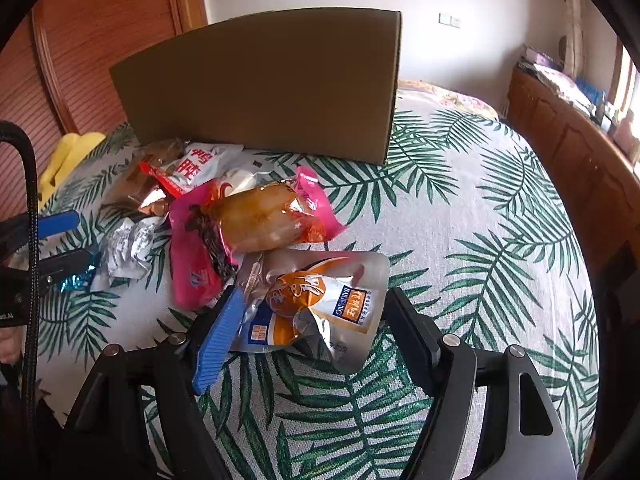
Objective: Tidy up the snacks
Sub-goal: 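Grasp the blue wrapper with the left gripper while the right grasps the silver pouch, then carry both items into the box and open both grippers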
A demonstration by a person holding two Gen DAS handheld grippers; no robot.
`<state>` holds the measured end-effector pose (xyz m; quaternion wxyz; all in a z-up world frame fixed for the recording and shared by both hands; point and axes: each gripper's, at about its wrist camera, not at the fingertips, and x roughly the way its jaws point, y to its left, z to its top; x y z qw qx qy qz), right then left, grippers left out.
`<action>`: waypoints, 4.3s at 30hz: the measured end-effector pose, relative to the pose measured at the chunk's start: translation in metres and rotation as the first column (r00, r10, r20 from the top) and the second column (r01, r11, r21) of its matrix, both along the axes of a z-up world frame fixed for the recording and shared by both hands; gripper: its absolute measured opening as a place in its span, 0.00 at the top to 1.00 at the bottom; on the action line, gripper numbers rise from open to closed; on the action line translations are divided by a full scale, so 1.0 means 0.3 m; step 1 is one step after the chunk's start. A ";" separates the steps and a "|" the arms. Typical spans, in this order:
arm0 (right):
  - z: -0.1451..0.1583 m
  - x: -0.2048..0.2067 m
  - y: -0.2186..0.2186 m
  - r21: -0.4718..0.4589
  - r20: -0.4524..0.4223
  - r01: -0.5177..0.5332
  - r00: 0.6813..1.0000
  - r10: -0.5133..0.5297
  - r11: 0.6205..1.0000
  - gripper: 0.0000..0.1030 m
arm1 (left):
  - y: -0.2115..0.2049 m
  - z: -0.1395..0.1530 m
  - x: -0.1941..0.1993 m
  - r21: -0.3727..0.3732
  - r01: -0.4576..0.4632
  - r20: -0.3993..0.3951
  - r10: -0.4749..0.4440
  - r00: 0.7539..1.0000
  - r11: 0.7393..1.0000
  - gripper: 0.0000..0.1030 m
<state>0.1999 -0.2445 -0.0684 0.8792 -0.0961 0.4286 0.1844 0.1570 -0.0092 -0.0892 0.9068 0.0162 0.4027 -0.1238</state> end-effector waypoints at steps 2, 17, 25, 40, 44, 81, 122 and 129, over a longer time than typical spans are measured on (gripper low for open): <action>-0.005 0.000 0.015 -0.021 0.003 -0.011 1.000 0.011 1.000 0.20 | 0.000 -0.006 -0.001 0.008 0.002 -0.002 -0.002 1.000 1.000 0.30; -0.014 -0.006 0.026 -0.039 0.008 -0.018 1.000 0.018 0.999 0.16 | -0.032 -0.020 -0.025 0.011 0.028 -0.020 -0.028 0.999 1.000 0.58; -0.014 -0.006 0.024 -0.038 0.008 -0.018 1.000 0.018 0.999 0.16 | -0.052 -0.019 -0.053 0.024 0.042 -0.018 -0.042 0.999 0.999 0.76; -0.014 -0.008 0.025 -0.036 0.007 -0.018 1.000 0.018 0.999 0.16 | 0.003 0.025 -0.059 0.004 -0.015 0.015 0.015 1.000 1.000 0.77; -0.014 -0.004 0.023 -0.037 0.003 -0.016 1.000 0.016 0.999 0.15 | -0.001 0.043 -0.061 0.000 -0.009 0.030 0.009 1.000 1.000 0.77; 0.092 -0.086 -0.085 0.076 0.072 0.031 0.997 -0.037 0.997 0.69 | -0.008 0.068 -0.085 -0.034 0.000 0.062 0.002 0.998 0.999 0.76; 0.536 0.081 0.015 0.067 0.376 -0.071 0.926 0.040 0.995 0.69 | 0.026 0.434 0.315 -0.055 0.019 0.298 -0.002 0.955 0.998 0.76; 0.518 0.185 0.107 0.074 0.382 -0.114 0.921 0.078 0.991 0.69 | 0.054 0.421 0.443 -0.036 0.002 0.294 0.009 0.956 0.999 0.76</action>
